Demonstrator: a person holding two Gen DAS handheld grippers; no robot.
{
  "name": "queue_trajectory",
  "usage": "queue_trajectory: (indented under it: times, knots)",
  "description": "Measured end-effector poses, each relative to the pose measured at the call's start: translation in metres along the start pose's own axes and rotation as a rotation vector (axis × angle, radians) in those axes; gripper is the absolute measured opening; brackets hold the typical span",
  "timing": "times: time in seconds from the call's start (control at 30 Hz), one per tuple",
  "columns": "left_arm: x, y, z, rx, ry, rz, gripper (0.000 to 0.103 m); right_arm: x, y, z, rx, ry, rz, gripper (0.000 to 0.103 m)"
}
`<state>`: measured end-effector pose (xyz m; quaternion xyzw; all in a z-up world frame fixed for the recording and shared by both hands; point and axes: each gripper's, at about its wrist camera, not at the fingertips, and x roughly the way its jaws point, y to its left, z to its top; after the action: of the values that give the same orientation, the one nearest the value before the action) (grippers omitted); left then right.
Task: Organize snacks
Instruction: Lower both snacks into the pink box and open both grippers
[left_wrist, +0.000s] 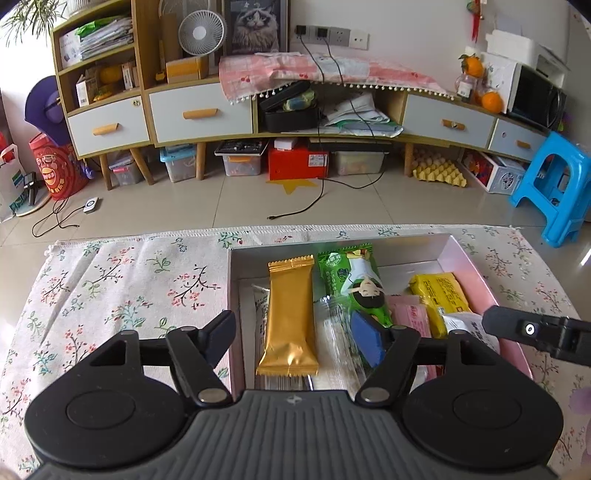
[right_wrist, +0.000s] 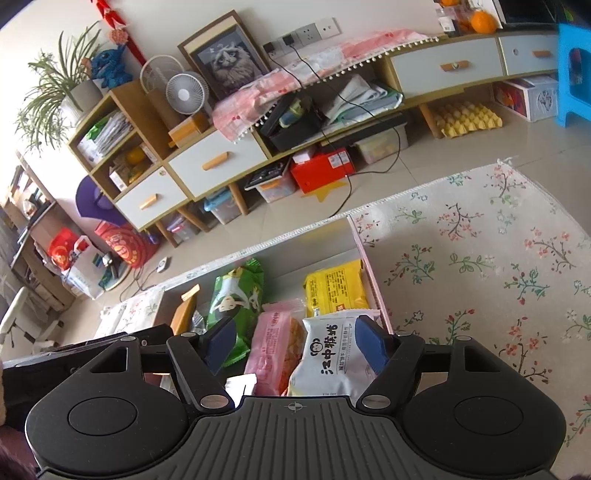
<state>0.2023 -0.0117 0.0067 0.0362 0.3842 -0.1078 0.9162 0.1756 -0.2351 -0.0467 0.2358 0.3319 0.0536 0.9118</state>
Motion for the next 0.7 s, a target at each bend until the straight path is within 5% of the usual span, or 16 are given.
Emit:
queue_trajectory:
  times: [0.37,0.7]
  knots:
    - [-0.028,-0.001,-0.017,-0.008,-0.014,-0.006,0.095,-0.024,0.013,-0.002,-0.067,-0.016,0.006,0.085]
    - [-0.05,-0.003,-0.038,-0.01,-0.013,0.007,0.101,-0.045,0.027,-0.014,-0.162,-0.01,0.0,0.09]
